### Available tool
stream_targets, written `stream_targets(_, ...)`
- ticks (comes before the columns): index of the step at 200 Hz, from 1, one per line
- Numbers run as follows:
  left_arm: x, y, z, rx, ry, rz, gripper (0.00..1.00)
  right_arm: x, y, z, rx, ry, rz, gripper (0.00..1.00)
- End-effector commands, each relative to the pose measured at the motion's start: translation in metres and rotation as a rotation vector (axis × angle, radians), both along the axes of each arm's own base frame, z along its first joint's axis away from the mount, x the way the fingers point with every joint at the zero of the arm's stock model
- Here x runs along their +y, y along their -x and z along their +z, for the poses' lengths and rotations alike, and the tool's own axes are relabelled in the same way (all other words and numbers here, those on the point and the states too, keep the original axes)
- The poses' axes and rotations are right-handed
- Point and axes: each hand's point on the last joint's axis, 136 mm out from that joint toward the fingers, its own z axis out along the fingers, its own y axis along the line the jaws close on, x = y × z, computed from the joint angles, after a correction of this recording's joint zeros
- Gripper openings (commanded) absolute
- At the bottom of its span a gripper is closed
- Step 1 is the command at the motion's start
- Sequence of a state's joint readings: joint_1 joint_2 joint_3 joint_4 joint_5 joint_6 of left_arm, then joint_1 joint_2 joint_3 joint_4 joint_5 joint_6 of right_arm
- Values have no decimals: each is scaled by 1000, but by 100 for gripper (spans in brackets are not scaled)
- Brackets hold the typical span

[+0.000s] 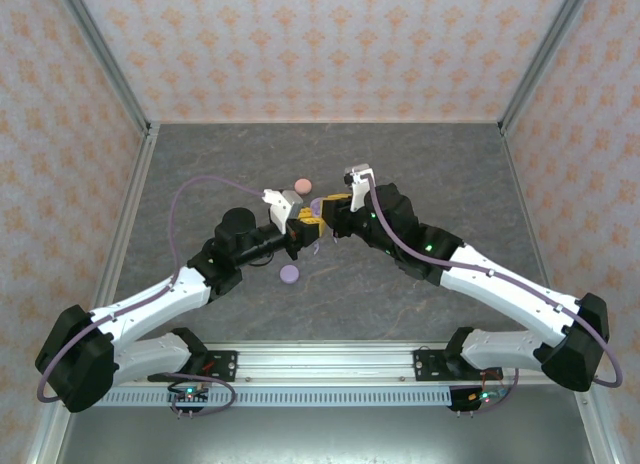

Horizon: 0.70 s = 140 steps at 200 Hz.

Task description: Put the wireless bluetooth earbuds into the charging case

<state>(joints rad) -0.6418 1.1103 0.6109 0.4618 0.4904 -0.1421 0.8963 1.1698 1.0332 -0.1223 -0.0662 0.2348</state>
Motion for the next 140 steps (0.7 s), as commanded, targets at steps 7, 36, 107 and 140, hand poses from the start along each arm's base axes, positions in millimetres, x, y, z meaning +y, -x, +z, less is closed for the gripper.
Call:
stream_targets(7,-1,4,33,-73,67,-13,0,3,0,-6,7,4,1,18)
stream_targets(36,-1,4,33,-74,71,-11,0,0,2,-12,18,9,-3,18)
stream_targets(107,-1,3,33,-73,69,-10,0,3,10,-19,46,14,41,18)
stream_targets(140,-2,3,33,-73,68,-12,0,8,15,-19,63,8,79,19)
